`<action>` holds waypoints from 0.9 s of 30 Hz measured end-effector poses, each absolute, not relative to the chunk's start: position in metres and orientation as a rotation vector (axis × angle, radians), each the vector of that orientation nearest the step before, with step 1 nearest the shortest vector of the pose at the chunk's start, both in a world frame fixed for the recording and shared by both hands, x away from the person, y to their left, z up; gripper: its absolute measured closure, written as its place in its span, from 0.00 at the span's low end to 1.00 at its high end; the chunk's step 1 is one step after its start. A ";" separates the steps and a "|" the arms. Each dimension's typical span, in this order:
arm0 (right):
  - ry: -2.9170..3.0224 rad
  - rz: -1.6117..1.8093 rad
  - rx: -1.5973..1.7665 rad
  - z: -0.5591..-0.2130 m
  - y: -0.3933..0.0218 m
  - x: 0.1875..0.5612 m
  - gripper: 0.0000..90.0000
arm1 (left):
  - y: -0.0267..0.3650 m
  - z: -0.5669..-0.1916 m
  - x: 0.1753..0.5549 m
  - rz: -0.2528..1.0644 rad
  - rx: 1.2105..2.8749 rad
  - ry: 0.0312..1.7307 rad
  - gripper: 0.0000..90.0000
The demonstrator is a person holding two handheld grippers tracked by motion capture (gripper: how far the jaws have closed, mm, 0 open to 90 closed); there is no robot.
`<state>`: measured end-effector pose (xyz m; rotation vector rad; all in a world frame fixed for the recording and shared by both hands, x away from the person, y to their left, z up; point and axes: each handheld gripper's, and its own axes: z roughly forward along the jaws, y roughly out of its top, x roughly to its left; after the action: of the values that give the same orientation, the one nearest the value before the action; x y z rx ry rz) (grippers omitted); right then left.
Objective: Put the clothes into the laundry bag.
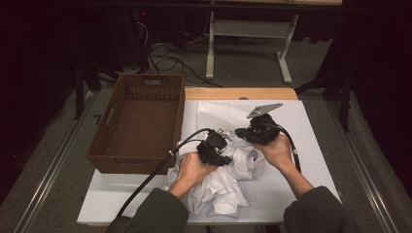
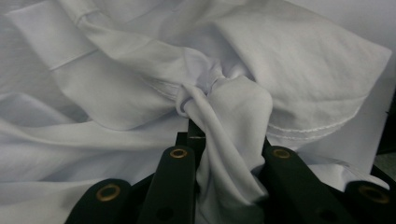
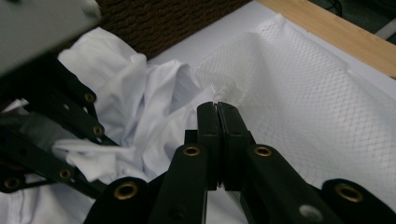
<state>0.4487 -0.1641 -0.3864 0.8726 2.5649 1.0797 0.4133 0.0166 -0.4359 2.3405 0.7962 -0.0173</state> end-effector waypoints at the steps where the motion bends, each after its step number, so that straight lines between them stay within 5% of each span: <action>1: 2.565 1.084 0.864 -0.386 -0.164 0.448 1.00 | 0.016 -0.436 0.413 -0.014 2.342 0.798 0.89; 6: 2.579 1.100 0.863 -0.385 -0.166 0.445 1.00 | 0.017 -0.441 0.424 0.163 2.346 0.958 0.88; 12: 2.606 1.071 0.803 -0.388 -0.163 0.433 1.00 | 0.024 -0.449 0.444 0.204 2.312 1.066 0.85; 18: 2.609 1.063 0.840 -0.395 -0.169 0.435 1.00 | 0.033 -0.431 0.437 0.199 2.299 1.048 0.49; 27: 2.600 1.045 0.852 -0.393 -0.170 0.439 1.00 | 0.039 -0.431 0.453 0.133 2.327 1.111 0.35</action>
<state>0.4389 -0.1702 -0.3926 0.8516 2.5999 1.0446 0.4530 0.0386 -0.4310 2.3266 1.1107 0.1328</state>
